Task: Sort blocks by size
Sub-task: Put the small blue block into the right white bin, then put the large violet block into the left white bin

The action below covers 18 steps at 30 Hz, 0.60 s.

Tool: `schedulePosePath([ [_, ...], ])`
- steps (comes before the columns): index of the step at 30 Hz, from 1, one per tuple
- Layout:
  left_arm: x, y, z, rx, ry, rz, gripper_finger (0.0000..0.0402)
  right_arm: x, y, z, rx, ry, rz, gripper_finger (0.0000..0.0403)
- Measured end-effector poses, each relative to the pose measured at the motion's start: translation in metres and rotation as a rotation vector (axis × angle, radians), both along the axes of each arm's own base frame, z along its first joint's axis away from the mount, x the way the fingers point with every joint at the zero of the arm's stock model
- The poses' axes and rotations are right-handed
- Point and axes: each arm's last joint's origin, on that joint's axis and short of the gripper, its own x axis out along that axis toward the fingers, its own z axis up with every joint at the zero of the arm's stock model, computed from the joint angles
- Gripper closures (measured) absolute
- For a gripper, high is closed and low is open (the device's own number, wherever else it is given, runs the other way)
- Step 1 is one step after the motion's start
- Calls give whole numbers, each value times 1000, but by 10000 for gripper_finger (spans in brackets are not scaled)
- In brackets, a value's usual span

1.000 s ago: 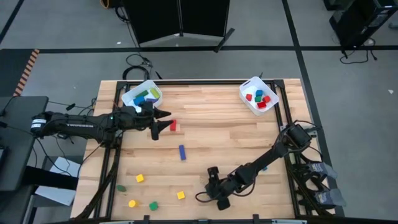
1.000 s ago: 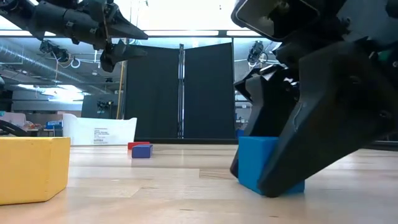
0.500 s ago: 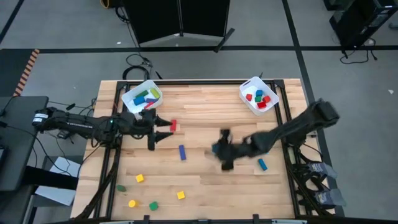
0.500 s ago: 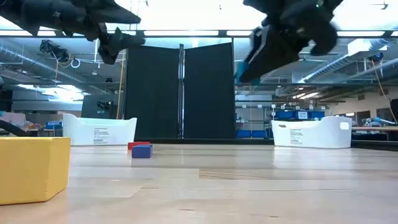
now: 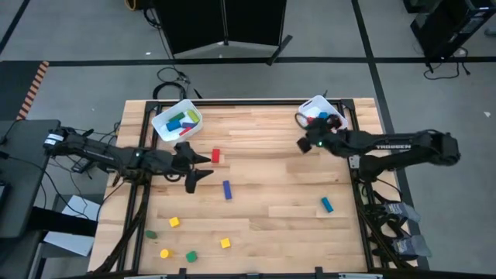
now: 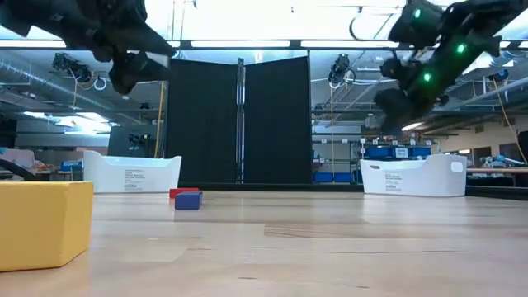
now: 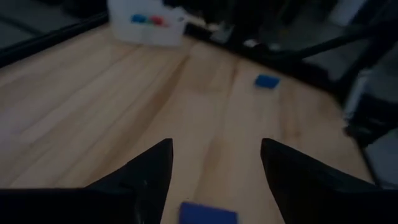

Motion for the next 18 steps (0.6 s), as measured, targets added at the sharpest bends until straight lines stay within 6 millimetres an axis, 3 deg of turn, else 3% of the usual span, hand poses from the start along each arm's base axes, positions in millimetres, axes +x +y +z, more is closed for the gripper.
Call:
schedulePosePath([
  [10, 17, -3, 21, 23, 187, 25, 174, -28, -54, -10, 74, -3, -345, 253],
  [16, 27, -9, 30, 22, 290, 3, 178, -26, -63, -7, 122, -64, -250, 58],
  [18, 28, -12, 31, 19, 332, -6, 178, -20, -62, -4, 108, -101, -201, 21],
])
